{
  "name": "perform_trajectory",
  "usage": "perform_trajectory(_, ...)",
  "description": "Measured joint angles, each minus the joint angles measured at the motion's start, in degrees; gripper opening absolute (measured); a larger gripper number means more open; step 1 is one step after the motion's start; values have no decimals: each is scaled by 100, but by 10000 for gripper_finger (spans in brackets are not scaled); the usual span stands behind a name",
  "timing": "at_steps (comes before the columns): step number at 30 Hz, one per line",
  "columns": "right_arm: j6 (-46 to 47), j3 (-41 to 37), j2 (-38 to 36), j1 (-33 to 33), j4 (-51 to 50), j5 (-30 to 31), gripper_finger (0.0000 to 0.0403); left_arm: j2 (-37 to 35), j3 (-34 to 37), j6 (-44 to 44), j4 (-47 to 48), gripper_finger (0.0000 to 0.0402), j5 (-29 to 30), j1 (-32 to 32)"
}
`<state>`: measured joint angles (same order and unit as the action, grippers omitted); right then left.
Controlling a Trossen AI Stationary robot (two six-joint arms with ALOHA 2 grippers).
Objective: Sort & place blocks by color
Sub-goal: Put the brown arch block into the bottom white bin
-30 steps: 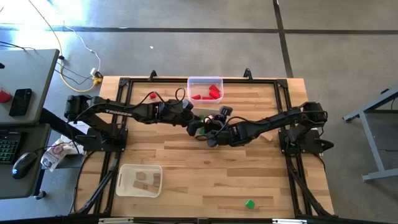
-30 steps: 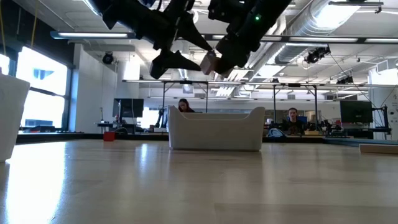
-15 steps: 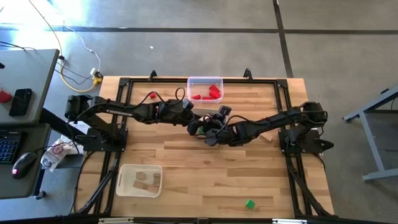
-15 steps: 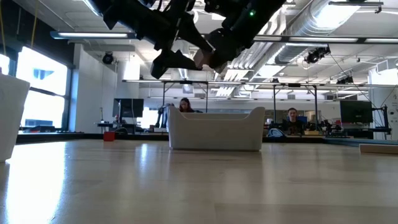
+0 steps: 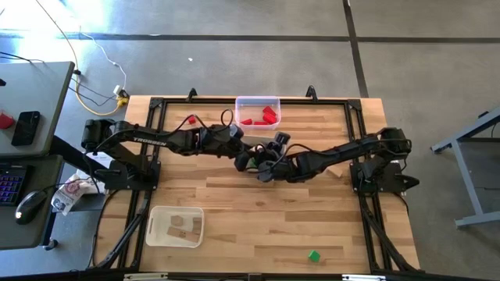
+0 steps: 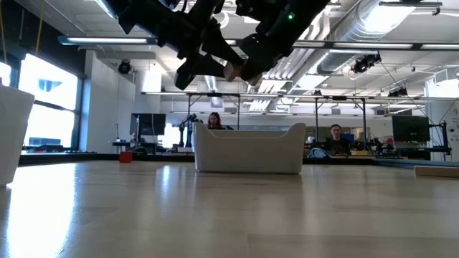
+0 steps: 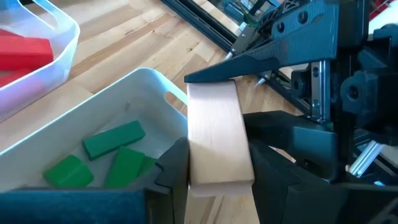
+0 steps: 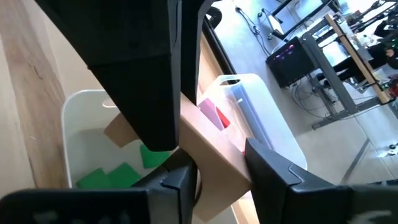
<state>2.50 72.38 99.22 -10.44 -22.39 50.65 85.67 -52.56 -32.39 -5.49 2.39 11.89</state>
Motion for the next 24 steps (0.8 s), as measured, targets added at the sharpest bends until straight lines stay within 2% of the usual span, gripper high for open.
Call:
perform_trajectory(8, 22, 0, 0, -9, -9, -147, 117, 4, 0, 177, 62, 111, -3, -39)
perform_trajectory(12, 29, 0, 0, -34, -11, -409, 127, 4, 0, 286, 239, 109, 2, -44)
perform_trajectory(24, 932, 0, -57, -64, -226, -1432, 202, -13, 0, 429, 811, 108, 1, -41)
